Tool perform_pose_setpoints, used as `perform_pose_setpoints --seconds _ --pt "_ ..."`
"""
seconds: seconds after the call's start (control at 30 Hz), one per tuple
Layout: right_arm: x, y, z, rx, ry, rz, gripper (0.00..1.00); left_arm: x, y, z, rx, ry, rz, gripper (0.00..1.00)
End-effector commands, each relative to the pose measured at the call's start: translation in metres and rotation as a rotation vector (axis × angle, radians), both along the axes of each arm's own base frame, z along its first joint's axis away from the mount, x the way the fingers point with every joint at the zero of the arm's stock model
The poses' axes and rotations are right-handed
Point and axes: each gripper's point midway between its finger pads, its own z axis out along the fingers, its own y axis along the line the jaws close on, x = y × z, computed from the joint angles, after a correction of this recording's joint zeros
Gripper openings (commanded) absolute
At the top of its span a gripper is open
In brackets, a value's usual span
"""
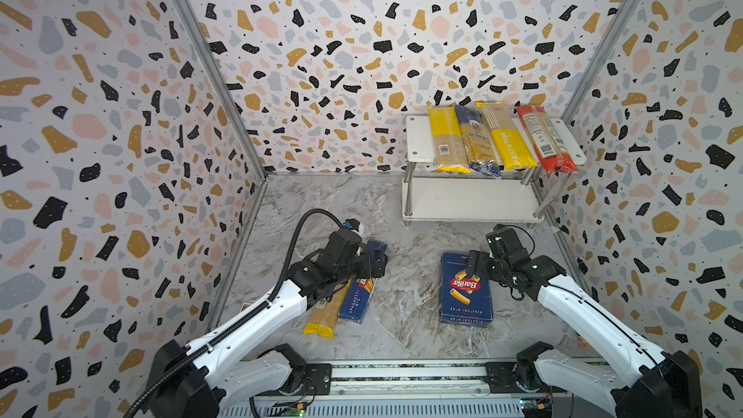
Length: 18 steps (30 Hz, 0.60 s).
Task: Arrange pasta packages on shelves
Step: Move the pasta box to the center of the table.
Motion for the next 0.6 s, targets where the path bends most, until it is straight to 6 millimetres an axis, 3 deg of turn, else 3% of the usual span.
perform_pose_setpoints --seconds 0.0,0.37,0.57 --pt "0.001 -0.002 -0.003 0.027 -0.001 -0.002 0.96 0.002 -0.002 0.007 -0.025 -0.035 -0.014 1.0" --pt "-0.006 -0.008 -0.021 0.056 0.027 -0.023 0.97 -0.002 0.002 -0.003 -0.011 -0.026 -0.008 0.99" --pt "-0.016 0.007 -0.043 0.13 0.085 0.023 0.97 -0.006 0.003 -0.011 -0.017 -0.014 -0.012 1.0"
